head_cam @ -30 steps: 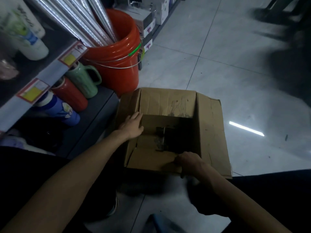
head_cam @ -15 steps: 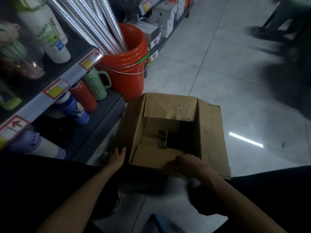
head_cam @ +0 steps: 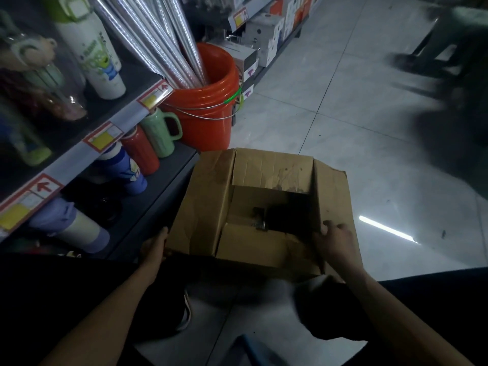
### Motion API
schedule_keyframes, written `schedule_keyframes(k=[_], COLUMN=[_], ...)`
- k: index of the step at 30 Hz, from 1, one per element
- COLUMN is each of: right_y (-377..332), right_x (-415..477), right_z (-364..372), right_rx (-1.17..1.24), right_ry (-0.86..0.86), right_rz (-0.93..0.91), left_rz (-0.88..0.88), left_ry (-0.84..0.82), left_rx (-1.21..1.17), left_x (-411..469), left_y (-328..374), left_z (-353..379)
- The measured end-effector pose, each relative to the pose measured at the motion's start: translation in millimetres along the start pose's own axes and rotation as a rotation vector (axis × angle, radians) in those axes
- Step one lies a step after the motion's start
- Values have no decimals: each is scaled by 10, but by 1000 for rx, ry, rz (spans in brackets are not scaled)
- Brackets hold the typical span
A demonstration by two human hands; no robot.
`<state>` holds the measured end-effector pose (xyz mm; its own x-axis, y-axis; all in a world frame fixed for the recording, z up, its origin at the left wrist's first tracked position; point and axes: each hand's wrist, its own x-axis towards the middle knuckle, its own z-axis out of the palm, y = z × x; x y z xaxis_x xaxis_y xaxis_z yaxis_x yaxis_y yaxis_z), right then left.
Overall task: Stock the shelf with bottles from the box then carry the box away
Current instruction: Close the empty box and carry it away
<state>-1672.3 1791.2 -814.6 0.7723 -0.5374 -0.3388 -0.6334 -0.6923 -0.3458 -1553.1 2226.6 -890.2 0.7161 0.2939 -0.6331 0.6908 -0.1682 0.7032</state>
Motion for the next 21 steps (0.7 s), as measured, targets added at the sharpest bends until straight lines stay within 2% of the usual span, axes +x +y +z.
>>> schedule_keyframes(k=[4,9,12,14,17,21], right_y=[230,553,806,943,1282,1464], right_x=[61,199,303,356,583,742], right_z=[17,44,15,-8,120,197], right_rx=[55,64,137,163,237,480], right_ry=[22,-40,-91,-114,-131,-98], right_rz=[243,469,474,478,523,543], left_rz=[-69,-68,-33,21,87,165], left_ry=[-146,-326,-421,-404,-304,-381], left_rx=[-38,101,199,219,161,30], left_x=[-123,-249,-415,-583,-774,-907], left_y=[-41,-213,-211,-118,66,326], left_z=[47,166,209,282,419,642])
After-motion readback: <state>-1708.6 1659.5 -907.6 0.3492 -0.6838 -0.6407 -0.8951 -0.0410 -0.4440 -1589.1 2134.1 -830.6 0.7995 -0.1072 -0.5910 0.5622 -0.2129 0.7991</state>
